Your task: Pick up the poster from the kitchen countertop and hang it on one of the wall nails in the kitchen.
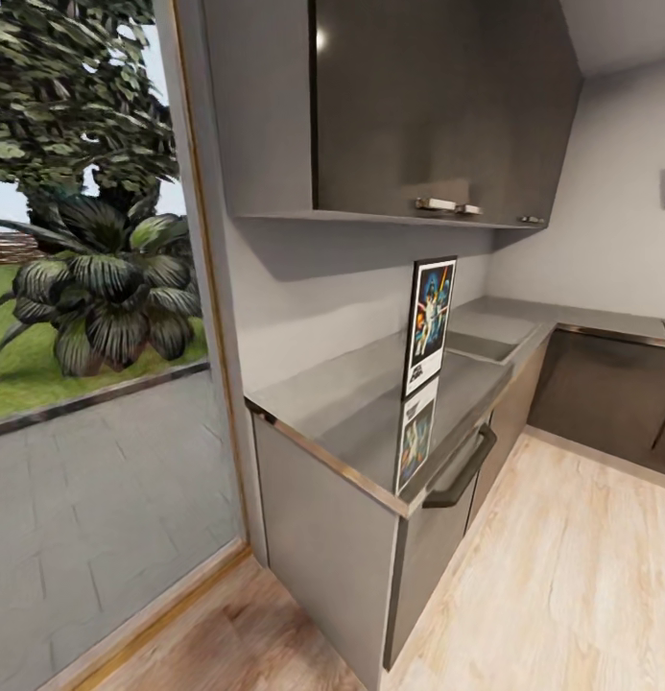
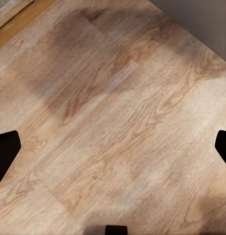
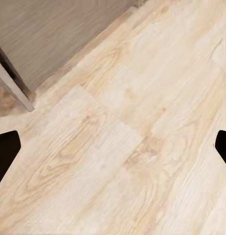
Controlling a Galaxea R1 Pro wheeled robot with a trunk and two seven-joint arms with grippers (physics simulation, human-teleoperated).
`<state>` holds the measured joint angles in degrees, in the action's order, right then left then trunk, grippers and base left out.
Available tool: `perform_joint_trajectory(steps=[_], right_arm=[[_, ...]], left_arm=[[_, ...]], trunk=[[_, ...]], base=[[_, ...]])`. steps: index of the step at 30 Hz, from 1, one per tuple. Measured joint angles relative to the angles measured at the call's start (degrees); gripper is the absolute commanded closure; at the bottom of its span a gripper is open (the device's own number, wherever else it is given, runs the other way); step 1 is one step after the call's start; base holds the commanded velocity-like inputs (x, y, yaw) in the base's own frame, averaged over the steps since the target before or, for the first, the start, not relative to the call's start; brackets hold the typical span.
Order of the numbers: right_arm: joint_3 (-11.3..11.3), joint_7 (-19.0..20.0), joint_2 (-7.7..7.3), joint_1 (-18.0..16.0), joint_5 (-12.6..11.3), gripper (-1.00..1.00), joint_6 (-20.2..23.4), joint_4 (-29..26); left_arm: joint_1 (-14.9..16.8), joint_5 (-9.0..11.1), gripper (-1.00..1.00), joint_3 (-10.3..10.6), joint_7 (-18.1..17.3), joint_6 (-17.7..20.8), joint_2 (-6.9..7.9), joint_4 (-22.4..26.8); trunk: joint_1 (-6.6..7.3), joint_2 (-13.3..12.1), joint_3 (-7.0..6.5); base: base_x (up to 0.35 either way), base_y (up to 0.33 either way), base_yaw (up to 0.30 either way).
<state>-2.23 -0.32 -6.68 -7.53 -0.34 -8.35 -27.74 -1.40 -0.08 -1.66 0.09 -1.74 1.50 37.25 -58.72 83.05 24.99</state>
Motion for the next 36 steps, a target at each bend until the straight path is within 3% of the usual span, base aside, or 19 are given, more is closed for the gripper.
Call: perform_joint_trajectory(steps=[2, 3, 7, 9, 11, 13, 17, 20, 25, 28, 31, 33, 36], right_arm=[[-2.76, 0.01, -0.29, 0.00, -0.08, -1.00, -1.50, -0.51], [-8.06, 0.06, -0.56, -0.01, -0.16, -1.00, -3.97, -2.22], [-14.52, 0.06, -0.60, -0.02, -0.11, -1.00, -5.85, -9.10], [-16.22, -0.25, -0.42, -0.03, -0.07, -1.00, -5.36, -15.54], [-17.30, -2.74, -0.05, -0.08, -0.16, -1.00, 0.08, -25.96], [-17.54, -4.99, 0.12, -0.27, -0.26, -1.00, 4.34, -31.51], [-17.67, -10.05, 1.05, -2.58, -0.37, -1.00, 13.30, -42.81], [-17.59, -12.18, 1.84, -9.49, -0.34, -1.00, 20.84, -47.83], [-15.84, -13.04, 3.48, -19.68, -0.01, -1.00, 28.28, -49.27], [-11.99, -16.19, 4.63, -26.56, 0.05, -1.00, 30.30, -47.02], [-8.19, -22.91, 6.50, -31.79, -0.02, -1.00, 30.74, -42.11], [-4.80, -28.87, 8.02, -37.02, -0.16, -1.00, 30.74, -35.52], [-2.95, -31.77, 9.07, -41.70, -0.25, -1.00, 29.87, -28.88]], left_arm=[[0.00, 0.00, -1.00, -0.01, 0.02, -0.02, 0.00, 0.02], [0.00, 0.00, -1.00, -0.04, 0.04, -0.05, 0.03, 0.03], [0.01, 0.04, -1.00, -0.06, 0.06, -1.03, 0.75, 0.01], [0.01, 0.10, -1.00, -0.10, 0.06, -2.69, 1.24, -0.02], [-0.03, 0.12, -1.00, -0.13, 0.06, -4.55, 1.55, -0.08], [-0.03, 0.13, -1.00, -0.14, 0.04, -5.08, 1.62, -0.18], [-0.01, 0.19, -1.00, -0.09, -0.04, -5.76, 1.69, -1.01], [0.00, 0.40, -1.00, -0.74, -0.09, -6.02, 1.82, -1.35], [-0.02, 1.75, -1.00, -4.05, -1.02, -6.21, 1.97, -1.48], [-0.01, 2.11, -1.00, -5.16, -3.00, -6.28, 2.02, -1.52], [-0.03, 2.18, -1.00, -5.47, -3.87, -6.30, 2.03, -1.53], [-0.02, 2.20, -1.00, -5.60, -4.22, -6.31, 2.04, -1.54], [-0.04, 2.21, -1.00, -5.66, -4.37, -6.30, 2.04, -1.54]], trunk=[[0.00, 0.00, 0.00], [-0.01, 0.00, 0.00], [-0.01, 0.00, -0.01], [-0.01, 0.00, -0.01], [-0.01, 0.00, -0.01], [-0.01, 0.00, -0.01], [-0.01, 0.00, -0.01], [-0.01, -0.01, -0.02], [-0.01, 0.00, -0.01], [-0.01, 0.00, -0.01], [-0.01, 0.00, -0.01], [0.00, -0.01, -0.01], [0.01, 0.00, -0.01]], base=[[0.030, 0.033, 0.000], [0.019, 0.021, 0.000], [0.010, 0.011, 0.000], [0.003, 0.004, 0.000], [0.001, 0.002, 0.000], [0.001, 0.001, 0.000], [0.000, 0.000, 0.000], [0.000, 0.000, 0.000], [0.000, 0.000, 0.000], [0.000, 0.000, 0.000], [0.002, 0.002, 0.000], [0.055, 0.062, 0.000], [0.122, 0.149, 0.000]])
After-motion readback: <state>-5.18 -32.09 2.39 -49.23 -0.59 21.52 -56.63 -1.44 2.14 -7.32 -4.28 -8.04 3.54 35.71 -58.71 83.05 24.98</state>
